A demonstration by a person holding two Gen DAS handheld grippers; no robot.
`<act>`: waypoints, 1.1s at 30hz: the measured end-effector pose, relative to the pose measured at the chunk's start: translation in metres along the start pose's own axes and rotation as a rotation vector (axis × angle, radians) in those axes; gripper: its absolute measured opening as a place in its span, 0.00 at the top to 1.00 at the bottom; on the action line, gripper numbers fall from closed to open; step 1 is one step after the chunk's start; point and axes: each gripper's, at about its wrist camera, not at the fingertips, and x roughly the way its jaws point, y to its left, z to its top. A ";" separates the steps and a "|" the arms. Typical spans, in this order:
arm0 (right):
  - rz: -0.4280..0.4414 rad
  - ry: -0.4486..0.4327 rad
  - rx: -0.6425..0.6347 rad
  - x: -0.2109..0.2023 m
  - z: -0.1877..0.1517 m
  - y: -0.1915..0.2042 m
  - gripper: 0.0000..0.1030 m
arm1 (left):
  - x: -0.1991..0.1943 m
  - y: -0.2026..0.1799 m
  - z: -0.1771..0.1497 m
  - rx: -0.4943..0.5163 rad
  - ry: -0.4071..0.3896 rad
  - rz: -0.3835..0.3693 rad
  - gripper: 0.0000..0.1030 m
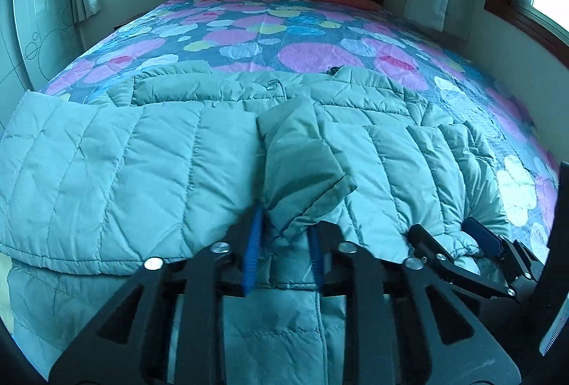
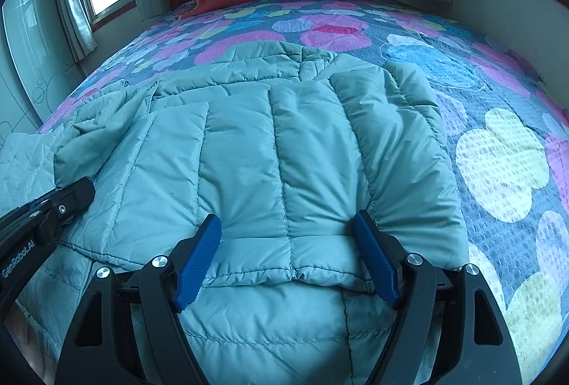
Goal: Fold large clothes
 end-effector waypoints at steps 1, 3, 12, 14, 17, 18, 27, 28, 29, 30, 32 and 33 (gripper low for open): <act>0.000 0.000 0.000 0.000 0.000 0.000 0.26 | -0.005 -0.001 -0.001 0.001 -0.005 -0.001 0.59; 0.000 0.000 0.001 0.000 0.000 0.000 0.26 | -0.018 0.002 -0.004 -0.002 -0.015 -0.017 0.55; -0.011 0.012 -0.002 -0.005 0.005 0.005 0.26 | -0.088 0.074 -0.017 -0.079 -0.078 0.031 0.47; 0.004 0.006 0.011 -0.014 0.007 0.011 0.27 | -0.100 0.102 -0.019 -0.116 -0.097 0.072 0.46; 0.044 -0.028 0.012 -0.030 0.020 0.029 0.27 | -0.112 0.147 -0.021 -0.183 -0.123 0.148 0.44; 0.063 -0.036 0.006 -0.034 0.024 0.038 0.27 | -0.113 0.161 -0.021 -0.206 -0.124 0.175 0.44; 0.193 0.029 -0.012 -0.021 0.041 0.098 0.27 | -0.099 0.237 -0.033 -0.332 -0.080 0.283 0.44; 0.207 0.045 -0.008 -0.014 0.041 0.100 0.27 | -0.097 0.240 -0.034 -0.337 -0.075 0.286 0.44; 0.222 0.066 -0.004 -0.006 0.041 0.102 0.29 | -0.095 0.243 -0.035 -0.344 -0.070 0.287 0.43; 0.237 0.086 -0.001 -0.001 0.038 0.102 0.45 | -0.093 0.245 -0.036 -0.350 -0.067 0.285 0.43; 0.258 0.140 -0.003 0.013 0.034 0.109 0.69 | -0.090 0.246 -0.037 -0.355 -0.057 0.280 0.43; 0.265 0.145 -0.006 0.015 0.033 0.113 0.78 | -0.089 0.246 -0.038 -0.354 -0.055 0.277 0.43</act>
